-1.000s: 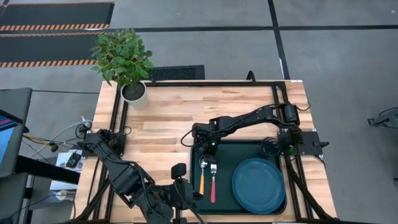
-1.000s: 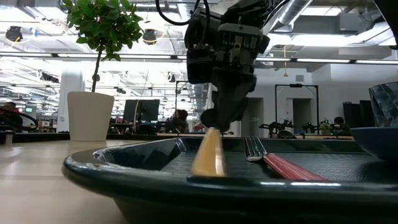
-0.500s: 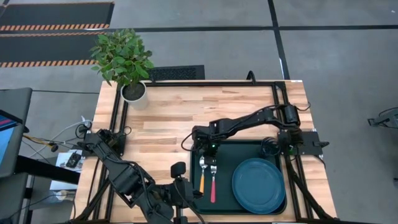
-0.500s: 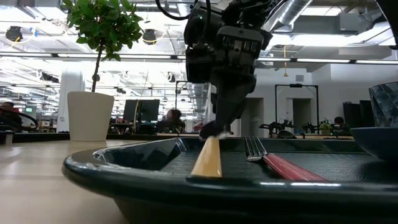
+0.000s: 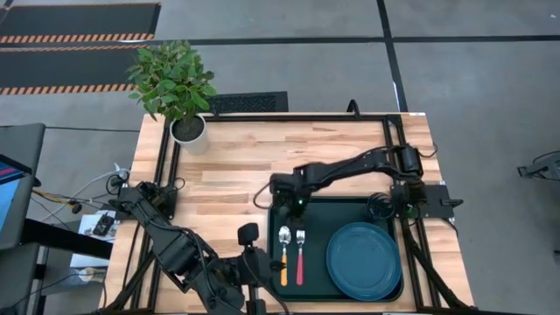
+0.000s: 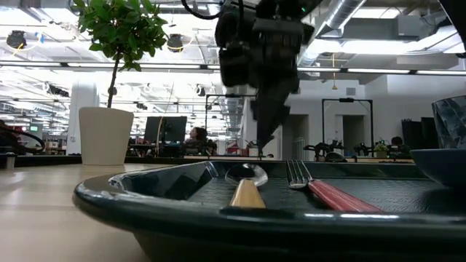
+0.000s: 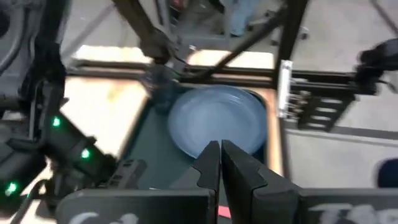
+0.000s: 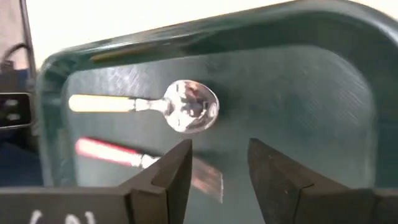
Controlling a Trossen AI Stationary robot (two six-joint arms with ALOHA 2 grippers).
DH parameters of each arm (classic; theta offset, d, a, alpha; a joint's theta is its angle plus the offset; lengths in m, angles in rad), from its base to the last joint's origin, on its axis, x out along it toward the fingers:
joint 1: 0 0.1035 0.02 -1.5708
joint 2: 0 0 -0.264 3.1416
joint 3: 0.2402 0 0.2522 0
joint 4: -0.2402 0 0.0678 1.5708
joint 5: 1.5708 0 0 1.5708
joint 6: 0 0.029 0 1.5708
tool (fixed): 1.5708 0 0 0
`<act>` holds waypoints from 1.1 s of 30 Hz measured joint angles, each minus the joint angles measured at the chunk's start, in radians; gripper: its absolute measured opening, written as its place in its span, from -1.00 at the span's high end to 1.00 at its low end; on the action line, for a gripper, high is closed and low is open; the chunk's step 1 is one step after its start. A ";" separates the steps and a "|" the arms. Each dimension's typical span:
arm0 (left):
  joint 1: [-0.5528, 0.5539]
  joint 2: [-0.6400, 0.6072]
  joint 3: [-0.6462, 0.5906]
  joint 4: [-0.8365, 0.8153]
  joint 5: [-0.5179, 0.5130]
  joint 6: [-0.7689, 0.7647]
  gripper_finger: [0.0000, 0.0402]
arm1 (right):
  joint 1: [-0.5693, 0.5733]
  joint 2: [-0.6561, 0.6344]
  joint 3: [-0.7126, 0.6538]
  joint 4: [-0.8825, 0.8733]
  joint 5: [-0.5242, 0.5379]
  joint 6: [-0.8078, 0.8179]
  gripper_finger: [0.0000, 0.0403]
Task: Pick and place plate/cup/fork/spoon on tray
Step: Return to Home Position
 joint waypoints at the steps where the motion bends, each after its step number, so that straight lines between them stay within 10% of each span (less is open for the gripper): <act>1: 0.000 0.000 0.000 -0.002 -0.024 0.010 1.00 | -0.007 -0.018 0.028 -0.080 -0.005 0.001 0.11; 13: 0.009 0.000 0.001 -0.031 0.029 0.091 1.00 | 0.099 -0.643 0.133 -0.260 0.109 -0.023 0.15; 22: 0.221 -0.085 0.000 -0.004 0.559 0.193 1.00 | 0.288 -1.154 -0.047 -0.095 0.472 0.024 0.15; 27: 0.370 -0.153 0.000 0.034 0.908 0.240 1.00 | 0.299 -1.370 -0.257 -0.007 0.492 0.104 0.16; 33: 0.347 -0.392 -0.010 -0.078 0.636 0.171 1.00 | 0.300 -1.553 -0.409 0.001 0.468 0.242 0.14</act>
